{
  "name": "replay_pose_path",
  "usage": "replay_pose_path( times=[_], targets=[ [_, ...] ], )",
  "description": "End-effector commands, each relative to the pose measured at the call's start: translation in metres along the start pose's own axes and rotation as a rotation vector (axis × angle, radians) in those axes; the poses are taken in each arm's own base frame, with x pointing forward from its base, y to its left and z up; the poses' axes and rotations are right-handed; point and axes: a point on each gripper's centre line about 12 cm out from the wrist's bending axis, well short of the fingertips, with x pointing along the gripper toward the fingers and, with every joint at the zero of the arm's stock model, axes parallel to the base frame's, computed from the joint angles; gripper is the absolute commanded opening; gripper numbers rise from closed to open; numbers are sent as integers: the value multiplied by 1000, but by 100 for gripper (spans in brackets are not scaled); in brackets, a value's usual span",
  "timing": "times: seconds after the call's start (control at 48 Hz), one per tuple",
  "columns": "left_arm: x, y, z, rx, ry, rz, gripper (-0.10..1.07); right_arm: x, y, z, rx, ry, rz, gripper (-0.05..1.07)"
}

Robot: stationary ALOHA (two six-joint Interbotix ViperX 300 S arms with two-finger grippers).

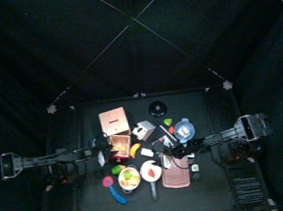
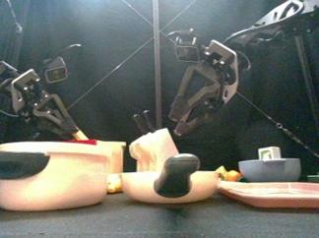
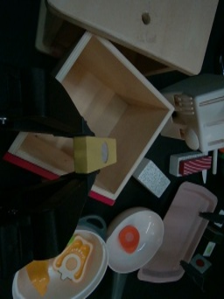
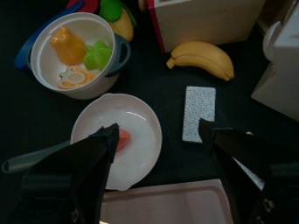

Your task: Put egg block in drawer

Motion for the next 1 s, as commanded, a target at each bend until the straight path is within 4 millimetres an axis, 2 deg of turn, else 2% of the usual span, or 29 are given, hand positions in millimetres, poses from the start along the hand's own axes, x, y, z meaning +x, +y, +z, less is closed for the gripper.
replay_pose_path(
  times=[0.0, 0.104, 0.312, 0.729, 0.979],
  targets=[
    [1, -1, 5, 2, -16, -5, 72, -5, 0, 9, 4, -29, 6, 101],
    [1, -2, 5, 2, -18, -6, 75, -5, 0, 9, 3, -29, 6, 101],
    [1, -2, 6, -1, -16, -7, 90, -5, 0, 7, 13, -19, -7, 101],
    [1, -5, 12, 8, -37, -17, 90, -5, -3, 3, 15, -8, -20, 101],
    [-1, -7, 20, 13, -99, -35, 90, -20, -11, 5, 21, -13, -85, 101]
  ],
)
